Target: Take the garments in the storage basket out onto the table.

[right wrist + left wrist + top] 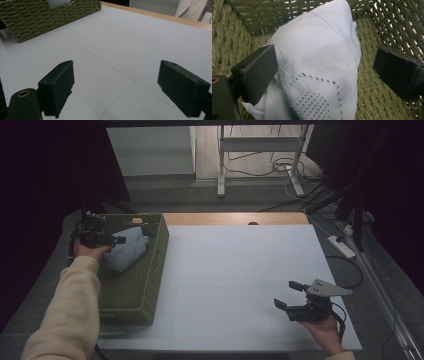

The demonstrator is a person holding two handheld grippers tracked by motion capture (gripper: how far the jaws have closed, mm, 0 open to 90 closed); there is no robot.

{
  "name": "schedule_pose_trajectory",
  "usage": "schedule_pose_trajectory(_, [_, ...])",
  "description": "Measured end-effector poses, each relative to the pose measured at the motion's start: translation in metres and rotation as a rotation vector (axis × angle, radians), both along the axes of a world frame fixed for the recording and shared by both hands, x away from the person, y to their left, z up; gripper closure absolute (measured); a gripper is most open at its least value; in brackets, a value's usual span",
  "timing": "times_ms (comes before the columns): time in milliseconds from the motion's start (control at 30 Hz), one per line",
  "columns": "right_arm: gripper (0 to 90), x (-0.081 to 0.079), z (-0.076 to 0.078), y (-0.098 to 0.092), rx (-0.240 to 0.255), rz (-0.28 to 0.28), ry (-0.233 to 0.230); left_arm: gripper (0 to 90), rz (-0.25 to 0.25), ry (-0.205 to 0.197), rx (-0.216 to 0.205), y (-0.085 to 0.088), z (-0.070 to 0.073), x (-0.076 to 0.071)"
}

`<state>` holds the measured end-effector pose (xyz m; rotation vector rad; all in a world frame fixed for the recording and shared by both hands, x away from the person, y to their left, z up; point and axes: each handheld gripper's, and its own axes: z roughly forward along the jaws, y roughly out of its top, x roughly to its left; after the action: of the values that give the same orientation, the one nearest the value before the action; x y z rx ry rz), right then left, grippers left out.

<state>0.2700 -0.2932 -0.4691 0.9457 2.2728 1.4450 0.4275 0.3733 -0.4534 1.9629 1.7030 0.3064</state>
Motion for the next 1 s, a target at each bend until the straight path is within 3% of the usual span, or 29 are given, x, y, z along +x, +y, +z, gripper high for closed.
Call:
schedule_pose_trajectory(367, [13.9,0.0,0.0,0.0,-0.001,0.0,0.001,5.7,-0.002,0.028,0.027,-0.003,-0.01,0.005])
schedule_pose_trajectory(767, [13.8,0.0,-0.001,0.0,-0.004,0.001,0.003,3.6,0.006,0.095,0.066,-0.003,-0.022,0.01])
schedule_pose_trajectory(1000, [13.8,-0.001,-0.001,-0.001,-0.001,-0.002,0.002,2.6,0.003,0.114,0.085,-0.007,-0.026,0.012])
